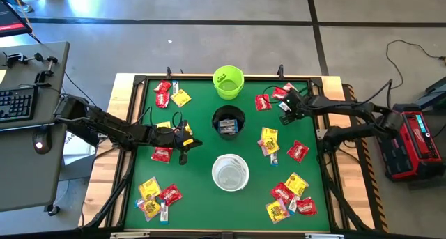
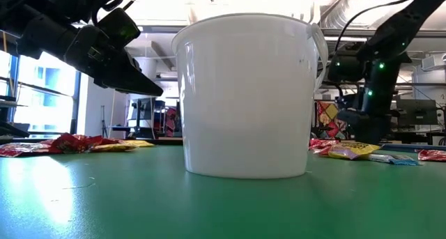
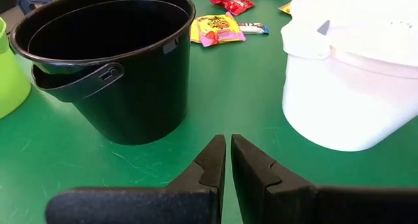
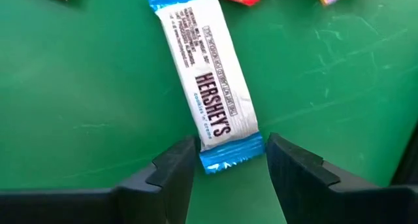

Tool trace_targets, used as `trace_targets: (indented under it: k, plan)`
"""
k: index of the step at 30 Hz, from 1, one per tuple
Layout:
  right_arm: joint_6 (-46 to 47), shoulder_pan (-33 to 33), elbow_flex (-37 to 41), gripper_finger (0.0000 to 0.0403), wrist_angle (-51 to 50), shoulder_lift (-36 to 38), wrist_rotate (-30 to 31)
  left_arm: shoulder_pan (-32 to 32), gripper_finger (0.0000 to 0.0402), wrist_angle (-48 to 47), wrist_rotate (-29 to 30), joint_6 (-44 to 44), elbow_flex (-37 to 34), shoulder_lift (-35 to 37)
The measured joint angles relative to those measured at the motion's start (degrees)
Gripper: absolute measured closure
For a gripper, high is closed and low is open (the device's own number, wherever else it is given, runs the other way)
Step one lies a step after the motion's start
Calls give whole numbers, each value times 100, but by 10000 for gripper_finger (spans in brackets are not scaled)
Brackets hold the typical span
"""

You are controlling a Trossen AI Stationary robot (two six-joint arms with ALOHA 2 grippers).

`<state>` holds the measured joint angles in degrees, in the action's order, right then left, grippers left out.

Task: Sort candy by brand, put in halloween buckets
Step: Put the white chocolate into the black bucket

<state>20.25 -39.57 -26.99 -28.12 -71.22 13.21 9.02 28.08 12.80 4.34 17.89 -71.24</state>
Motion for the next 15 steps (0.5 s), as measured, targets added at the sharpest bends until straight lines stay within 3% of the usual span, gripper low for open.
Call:
trace_targets:
  k: [6, 15]
  plan:
    - [-79, -81, 148, 246, 314, 9, -41, 0, 385, 0, 0, 7, 0, 0]
    - [-209, -87, 150, 393, 452, -2, -138, 0, 385, 0, 0, 9, 0, 0]
